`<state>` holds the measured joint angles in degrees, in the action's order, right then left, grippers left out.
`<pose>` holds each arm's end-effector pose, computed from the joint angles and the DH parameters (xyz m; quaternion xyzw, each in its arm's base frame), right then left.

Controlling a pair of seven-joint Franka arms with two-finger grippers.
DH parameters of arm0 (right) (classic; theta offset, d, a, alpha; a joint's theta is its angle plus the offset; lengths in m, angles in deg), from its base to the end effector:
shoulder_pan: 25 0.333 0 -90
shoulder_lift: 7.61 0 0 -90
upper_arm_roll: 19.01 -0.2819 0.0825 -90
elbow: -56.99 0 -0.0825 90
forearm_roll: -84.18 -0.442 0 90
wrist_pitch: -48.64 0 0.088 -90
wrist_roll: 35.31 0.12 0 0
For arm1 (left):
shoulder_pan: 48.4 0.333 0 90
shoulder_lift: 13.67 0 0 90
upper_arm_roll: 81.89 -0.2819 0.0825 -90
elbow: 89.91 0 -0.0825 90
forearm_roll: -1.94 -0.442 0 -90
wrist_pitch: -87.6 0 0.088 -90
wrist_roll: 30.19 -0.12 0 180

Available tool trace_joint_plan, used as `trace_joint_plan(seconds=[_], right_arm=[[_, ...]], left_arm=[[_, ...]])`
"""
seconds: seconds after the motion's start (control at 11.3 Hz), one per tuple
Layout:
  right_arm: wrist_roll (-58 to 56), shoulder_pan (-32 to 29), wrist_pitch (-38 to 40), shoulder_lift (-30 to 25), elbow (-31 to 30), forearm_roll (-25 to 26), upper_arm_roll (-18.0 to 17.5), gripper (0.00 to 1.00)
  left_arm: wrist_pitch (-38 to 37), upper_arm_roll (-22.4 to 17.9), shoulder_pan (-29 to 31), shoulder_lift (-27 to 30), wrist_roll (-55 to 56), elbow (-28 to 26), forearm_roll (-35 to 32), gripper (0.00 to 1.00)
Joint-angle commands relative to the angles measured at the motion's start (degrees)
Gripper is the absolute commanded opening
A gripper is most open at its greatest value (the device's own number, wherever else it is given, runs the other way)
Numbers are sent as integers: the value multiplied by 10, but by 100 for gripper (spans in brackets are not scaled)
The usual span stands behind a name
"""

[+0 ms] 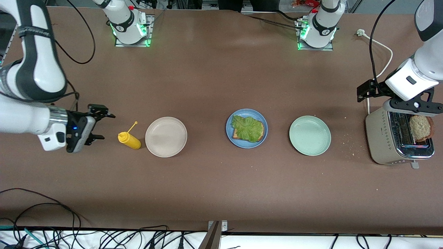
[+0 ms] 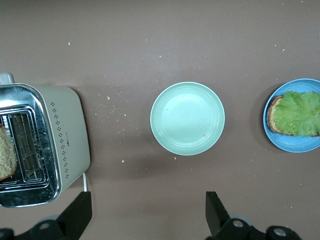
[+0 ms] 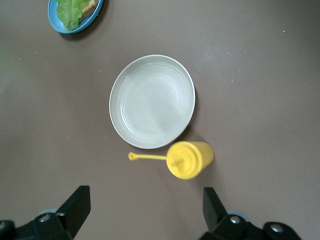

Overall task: Make sandwich in blue plate with both arms
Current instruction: 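Move the right gripper back toward the yellow mustard bottle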

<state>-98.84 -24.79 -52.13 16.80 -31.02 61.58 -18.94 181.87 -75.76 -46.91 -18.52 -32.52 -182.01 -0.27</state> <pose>0.6965 0.0408 0.3352 -0.8583 -0.4671 -0.0139 0.2119 0.6354 -0.0453 0.5117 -0.9977 0.0626 0.0228 0.0151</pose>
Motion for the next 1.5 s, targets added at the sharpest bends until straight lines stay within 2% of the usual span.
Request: trace_joint_plan(seconds=[0.0,0.27,0.53,0.8,1.06,1.24,1.42], right_arm=[[-115,-27,20,12,-5,-31,9,100],[-253,-75,29,63,-4,-106,10,100],[-379,-102,29,109,-3,-158,10,100],[-491,-118,29,161,-1,-236,10,100],[-563,-121,29,206,19,-288,10,100],[-584,-121,29,221,20,-293,6,100],[-610,-118,29,238,20,-327,5,100]], left_arm=[[-13,3,3,0,5,3,-10,100],[-15,4,2,0,7,3,-10,100],[-16,4,2,0,4,3,-10,100],[-16,4,3,0,2,3,-10,100],[-16,4,3,0,1,4,-10,100],[-16,4,3,0,1,5,-10,100],[-16,3,4,0,1,5,-10,100]])
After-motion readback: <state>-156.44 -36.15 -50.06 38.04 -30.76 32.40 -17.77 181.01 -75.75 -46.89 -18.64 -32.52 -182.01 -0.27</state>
